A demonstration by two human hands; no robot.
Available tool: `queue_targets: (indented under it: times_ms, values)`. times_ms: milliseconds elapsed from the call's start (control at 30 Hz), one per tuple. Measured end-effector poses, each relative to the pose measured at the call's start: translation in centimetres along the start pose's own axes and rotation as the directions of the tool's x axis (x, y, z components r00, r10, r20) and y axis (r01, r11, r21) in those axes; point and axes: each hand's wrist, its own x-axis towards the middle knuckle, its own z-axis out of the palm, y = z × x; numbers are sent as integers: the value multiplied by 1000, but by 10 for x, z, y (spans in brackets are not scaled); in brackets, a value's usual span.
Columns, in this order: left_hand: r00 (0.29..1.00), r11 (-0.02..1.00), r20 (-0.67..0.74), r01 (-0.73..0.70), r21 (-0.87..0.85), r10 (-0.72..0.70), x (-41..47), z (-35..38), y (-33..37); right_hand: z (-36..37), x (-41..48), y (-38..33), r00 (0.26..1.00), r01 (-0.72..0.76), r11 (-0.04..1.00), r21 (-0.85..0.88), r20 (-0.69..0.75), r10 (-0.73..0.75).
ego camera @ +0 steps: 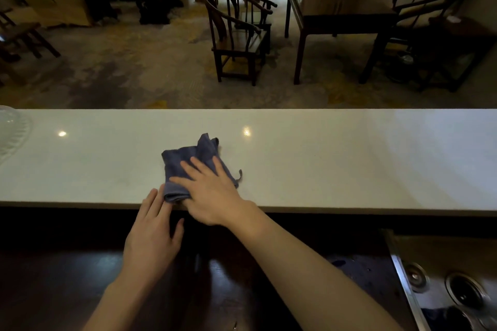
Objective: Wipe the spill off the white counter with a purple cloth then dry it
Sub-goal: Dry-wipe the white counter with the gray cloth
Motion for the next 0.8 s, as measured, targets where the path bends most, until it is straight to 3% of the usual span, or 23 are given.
queue_targets:
  times_ms: [200, 333, 633, 800]
  values:
    - [1000, 999, -6, 11, -31, -11, 0, 0, 0, -6, -52, 19, 997, 55, 997, -57, -42, -57]
    - [1000, 999, -18, 17, -38, -17, -1, 0, 0, -15, -83, 44, 998, 8, 994, -110, -66, -15]
    - [1000, 999, -22, 17, -38, -18, -2, 1, -2, -55, -135, 127, 925, -338, 925, -172, -243, 293]
    - [1000, 999, -14, 12, -37, -13, -1, 1, -1, -72, -124, 165, 788, -594, 798, -106, -275, 550]
